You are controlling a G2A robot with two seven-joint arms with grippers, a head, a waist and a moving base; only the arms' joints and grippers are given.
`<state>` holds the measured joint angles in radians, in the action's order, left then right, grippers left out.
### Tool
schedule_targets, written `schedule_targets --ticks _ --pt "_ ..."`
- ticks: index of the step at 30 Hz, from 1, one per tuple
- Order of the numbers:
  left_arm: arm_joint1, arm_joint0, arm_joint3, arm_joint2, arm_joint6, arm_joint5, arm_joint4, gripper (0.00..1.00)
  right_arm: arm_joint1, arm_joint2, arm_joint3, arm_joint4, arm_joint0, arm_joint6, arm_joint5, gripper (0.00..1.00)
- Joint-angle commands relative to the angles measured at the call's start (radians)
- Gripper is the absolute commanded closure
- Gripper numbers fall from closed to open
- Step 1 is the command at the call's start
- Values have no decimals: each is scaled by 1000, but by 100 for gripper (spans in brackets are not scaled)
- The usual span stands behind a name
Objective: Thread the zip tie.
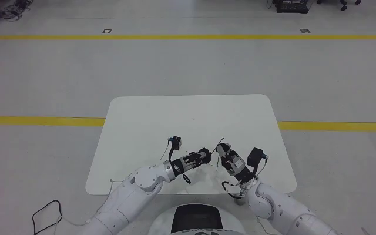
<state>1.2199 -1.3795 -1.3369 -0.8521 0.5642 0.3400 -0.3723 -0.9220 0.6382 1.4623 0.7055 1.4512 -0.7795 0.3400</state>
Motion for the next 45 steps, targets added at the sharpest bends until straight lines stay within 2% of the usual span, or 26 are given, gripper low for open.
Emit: schedule_targets --ticks 1,28,45 --pt "0 0 0 0 0 0 0 100 0 3 1 0 2 1 0 100" --pt "0 0 0 0 0 0 0 100 -14 19 -11 -4 11 21 0 100" --pt "0 0 0 0 0 0 0 100 -12 21 -5 1 18 7 0 100"
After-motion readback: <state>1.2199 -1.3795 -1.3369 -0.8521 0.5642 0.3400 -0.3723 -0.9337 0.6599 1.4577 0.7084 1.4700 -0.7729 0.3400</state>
